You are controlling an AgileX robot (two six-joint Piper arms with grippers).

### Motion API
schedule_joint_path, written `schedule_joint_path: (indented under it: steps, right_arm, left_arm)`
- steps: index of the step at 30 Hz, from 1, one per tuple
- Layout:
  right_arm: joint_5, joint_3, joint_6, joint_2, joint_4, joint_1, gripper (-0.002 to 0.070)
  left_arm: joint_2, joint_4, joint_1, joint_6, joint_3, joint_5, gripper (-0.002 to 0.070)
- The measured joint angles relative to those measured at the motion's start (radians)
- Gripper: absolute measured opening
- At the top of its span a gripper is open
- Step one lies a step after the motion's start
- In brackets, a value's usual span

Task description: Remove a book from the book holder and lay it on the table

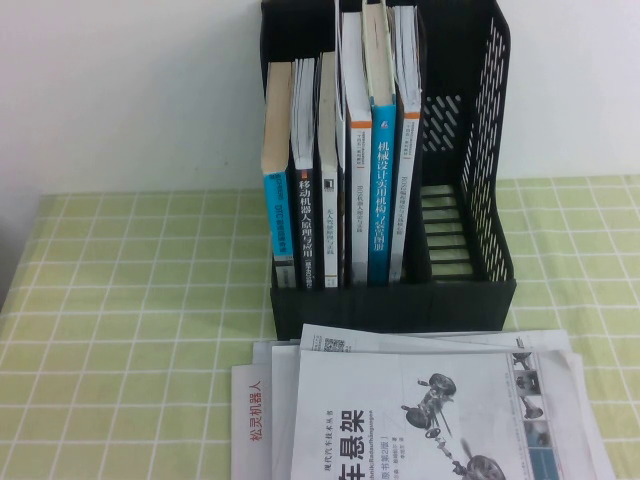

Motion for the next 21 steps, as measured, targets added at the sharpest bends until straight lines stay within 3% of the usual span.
schedule_joint_path:
  steps: [2, 5, 12, 21]
  right_arm:
    - [0.021, 0.0, 0.0, 0.0, 0.005, 0.0, -0.0002]
    - [0.147, -0.008, 0.01, 0.0, 0.032, 0.0, -0.0002]
    - [0.548, -0.185, 0.022, 0.0, 0.061, 0.0, -0.0002]
    - [0.745, -0.362, 0.022, 0.041, 0.024, 0.0, -0.0002]
  left_arm:
    - [0.0, -0.007, 0.0, -0.155, 0.0, 0.111, -0.0003]
    - [0.0, -0.007, 0.0, -0.271, 0.0, 0.207, -0.0003]
    - [0.0, -0.012, 0.0, -0.301, 0.0, 0.244, -0.0003]
    - [0.0, -0.101, 0.0, -0.299, 0.0, 0.153, -0.0003]
